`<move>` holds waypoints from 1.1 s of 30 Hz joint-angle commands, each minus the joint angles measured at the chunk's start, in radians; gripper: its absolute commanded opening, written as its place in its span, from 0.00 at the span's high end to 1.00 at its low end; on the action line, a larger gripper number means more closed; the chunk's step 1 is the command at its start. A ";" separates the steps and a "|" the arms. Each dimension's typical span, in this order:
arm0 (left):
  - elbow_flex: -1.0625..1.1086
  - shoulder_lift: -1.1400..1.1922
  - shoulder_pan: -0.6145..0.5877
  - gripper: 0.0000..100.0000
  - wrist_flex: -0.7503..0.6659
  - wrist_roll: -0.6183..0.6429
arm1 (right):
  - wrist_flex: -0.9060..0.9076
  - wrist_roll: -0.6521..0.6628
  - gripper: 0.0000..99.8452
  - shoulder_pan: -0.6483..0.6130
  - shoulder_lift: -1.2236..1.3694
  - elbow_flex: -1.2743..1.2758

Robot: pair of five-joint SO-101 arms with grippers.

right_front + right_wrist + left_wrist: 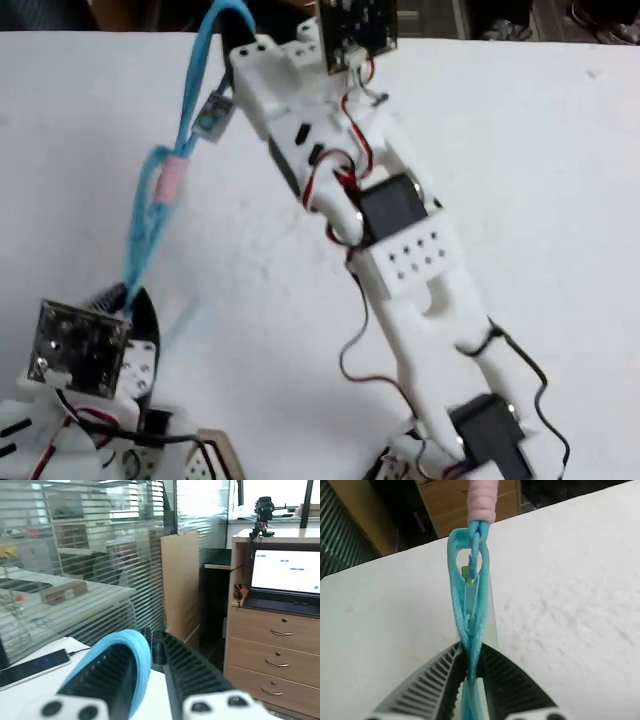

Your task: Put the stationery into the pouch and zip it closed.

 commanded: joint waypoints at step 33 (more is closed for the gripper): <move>-0.097 -0.001 0.028 0.98 0.044 -0.002 | 0.309 0.066 0.98 0.383 1.000 -1.214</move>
